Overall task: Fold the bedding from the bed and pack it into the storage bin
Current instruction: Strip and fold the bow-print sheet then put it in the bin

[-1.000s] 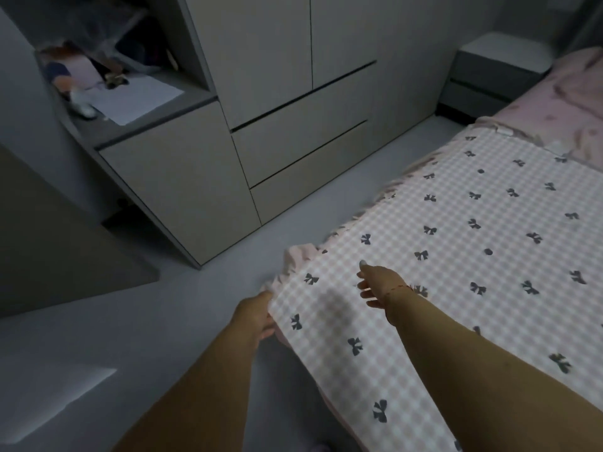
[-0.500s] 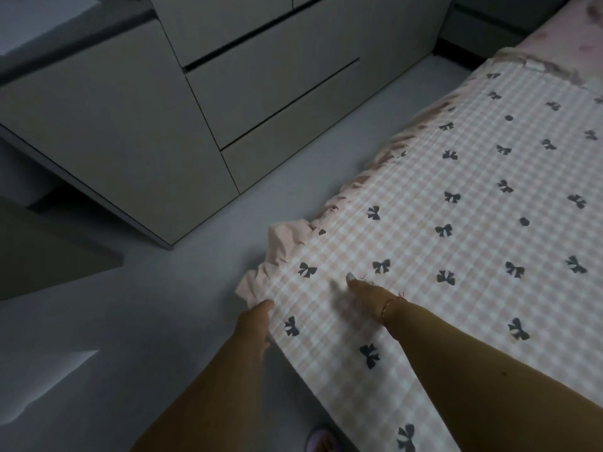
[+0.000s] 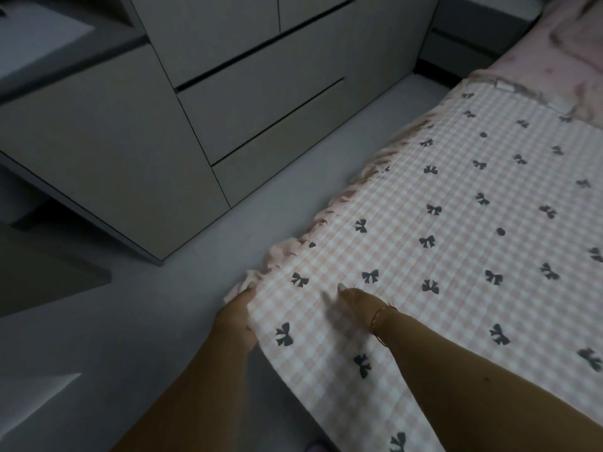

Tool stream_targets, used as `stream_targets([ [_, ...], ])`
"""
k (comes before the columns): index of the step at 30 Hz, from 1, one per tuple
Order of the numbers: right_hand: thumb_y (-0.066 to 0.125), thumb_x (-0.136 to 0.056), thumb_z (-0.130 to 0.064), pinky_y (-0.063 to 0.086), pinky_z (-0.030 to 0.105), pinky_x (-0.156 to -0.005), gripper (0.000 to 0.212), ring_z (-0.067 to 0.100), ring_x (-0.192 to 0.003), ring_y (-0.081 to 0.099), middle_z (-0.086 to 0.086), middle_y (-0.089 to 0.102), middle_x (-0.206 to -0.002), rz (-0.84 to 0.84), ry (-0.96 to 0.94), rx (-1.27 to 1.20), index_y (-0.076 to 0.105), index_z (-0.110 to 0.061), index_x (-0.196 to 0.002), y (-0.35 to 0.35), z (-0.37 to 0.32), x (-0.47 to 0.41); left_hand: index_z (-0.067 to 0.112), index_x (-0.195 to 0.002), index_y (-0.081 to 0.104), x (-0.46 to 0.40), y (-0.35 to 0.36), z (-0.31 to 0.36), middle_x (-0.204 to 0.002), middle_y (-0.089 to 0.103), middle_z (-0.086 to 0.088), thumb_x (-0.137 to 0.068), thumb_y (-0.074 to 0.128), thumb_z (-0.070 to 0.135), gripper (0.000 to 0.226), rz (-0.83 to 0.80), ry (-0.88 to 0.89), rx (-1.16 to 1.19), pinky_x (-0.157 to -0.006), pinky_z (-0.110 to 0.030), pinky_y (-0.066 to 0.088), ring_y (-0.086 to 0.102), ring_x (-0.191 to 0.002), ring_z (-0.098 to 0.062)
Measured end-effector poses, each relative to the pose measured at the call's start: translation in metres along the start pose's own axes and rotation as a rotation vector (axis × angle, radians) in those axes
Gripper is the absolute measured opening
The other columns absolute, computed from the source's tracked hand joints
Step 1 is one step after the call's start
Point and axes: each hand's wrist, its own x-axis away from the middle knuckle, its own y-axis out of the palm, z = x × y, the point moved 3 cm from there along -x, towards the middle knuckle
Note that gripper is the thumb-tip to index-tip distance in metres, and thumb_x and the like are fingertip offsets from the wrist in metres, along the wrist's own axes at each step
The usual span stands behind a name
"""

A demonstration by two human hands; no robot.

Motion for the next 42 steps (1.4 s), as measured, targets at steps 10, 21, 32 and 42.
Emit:
stream_targets([
  [10, 0.046, -0.098, -0.021, 0.038, 0.026, -0.098, 0.031, 0.023, -0.117, 0.051, 0.005, 0.055, -0.127, 0.275, -0.402, -0.257, 0.053, -0.014, -0.128, -0.051, -0.052, 0.053, -0.004, -0.112, 0.064, 0.109, 0.062, 0.027, -0.110, 0.068, -0.022, -0.089, 0.061, 0.008, 0.025, -0.303, 0.163, -0.042, -0.088, -0.044, 0.053, 0.066, -0.102, -0.034],
  [21, 0.058, -0.084, -0.026, 0.027, 0.038, -0.105, 0.046, 0.020, -0.128, 0.041, -0.007, 0.052, -0.132, 0.166, -0.465, 1.149, 0.052, -0.040, -0.127, -0.125, -0.066, 0.115, -0.013, -0.117, 0.058, 0.190, 0.076, 0.010, -0.103, 0.068, -0.024, -0.074, 0.065, 0.009, 0.049, -0.484, 0.241, -0.029, -0.074, -0.035, 0.059, 0.070, -0.084, -0.028],
  [32, 0.072, -0.073, -0.047, 0.043, 0.025, -0.088, 0.046, 0.021, -0.105, 0.059, -0.003, 0.066, -0.112, 0.191, -0.471, 1.184, 0.064, -0.029, -0.115, -0.206, 0.050, 0.196, -0.009, -0.111, 0.063, 0.272, 0.119, -0.089, -0.112, 0.066, -0.025, -0.073, 0.067, 0.014, 0.044, -0.415, 0.215, 0.073, -0.073, -0.039, 0.059, 0.069, -0.090, -0.031],
  [42, 0.068, -0.077, -0.047, 0.037, 0.029, -0.090, 0.047, 0.018, -0.104, 0.057, -0.006, 0.063, -0.104, 0.218, -0.476, 1.303, 0.060, -0.034, -0.121, -0.256, 0.172, 0.259, -0.011, -0.116, 0.061, 0.347, 0.162, -0.204, -0.115, 0.064, -0.026, -0.079, 0.066, 0.014, 0.045, -0.380, 0.203, 0.038, -0.078, -0.043, 0.059, 0.067, -0.096, -0.033],
])
